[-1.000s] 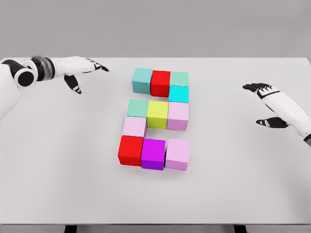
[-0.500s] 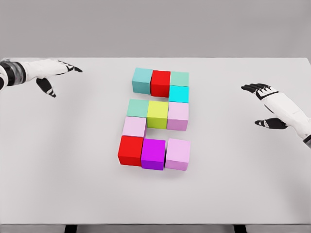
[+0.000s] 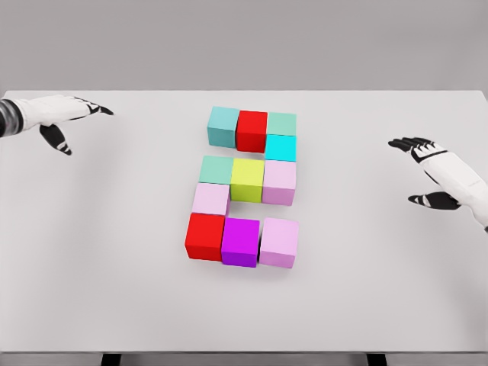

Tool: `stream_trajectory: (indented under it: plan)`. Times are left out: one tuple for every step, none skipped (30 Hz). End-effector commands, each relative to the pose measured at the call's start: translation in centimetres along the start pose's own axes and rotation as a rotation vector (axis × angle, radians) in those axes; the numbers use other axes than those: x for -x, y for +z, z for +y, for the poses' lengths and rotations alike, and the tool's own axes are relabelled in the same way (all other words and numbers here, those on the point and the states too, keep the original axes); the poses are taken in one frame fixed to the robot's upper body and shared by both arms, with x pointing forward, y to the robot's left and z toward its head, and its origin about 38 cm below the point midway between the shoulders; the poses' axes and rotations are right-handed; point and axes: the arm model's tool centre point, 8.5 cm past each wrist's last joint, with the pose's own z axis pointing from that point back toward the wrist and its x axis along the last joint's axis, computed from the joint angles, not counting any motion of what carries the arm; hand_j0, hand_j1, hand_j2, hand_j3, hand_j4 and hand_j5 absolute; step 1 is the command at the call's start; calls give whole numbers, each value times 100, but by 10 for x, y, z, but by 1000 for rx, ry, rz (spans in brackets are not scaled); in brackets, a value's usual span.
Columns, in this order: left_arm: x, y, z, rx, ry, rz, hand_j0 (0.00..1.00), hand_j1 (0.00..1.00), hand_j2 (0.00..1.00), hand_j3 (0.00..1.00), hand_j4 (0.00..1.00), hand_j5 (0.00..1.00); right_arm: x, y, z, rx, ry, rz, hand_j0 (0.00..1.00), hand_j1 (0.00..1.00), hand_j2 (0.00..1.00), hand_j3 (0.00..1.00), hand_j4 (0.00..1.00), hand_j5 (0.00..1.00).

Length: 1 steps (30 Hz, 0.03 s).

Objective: Assemble the squares on the desktop into the number 2

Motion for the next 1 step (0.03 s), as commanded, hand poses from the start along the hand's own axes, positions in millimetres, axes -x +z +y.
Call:
stream_trajectory:
  plan:
    - [10,9,0,-9,15,20,100,100,100,100,100,100,-1,0,-2,7,-2,-2,100,100,100,100,100,100]
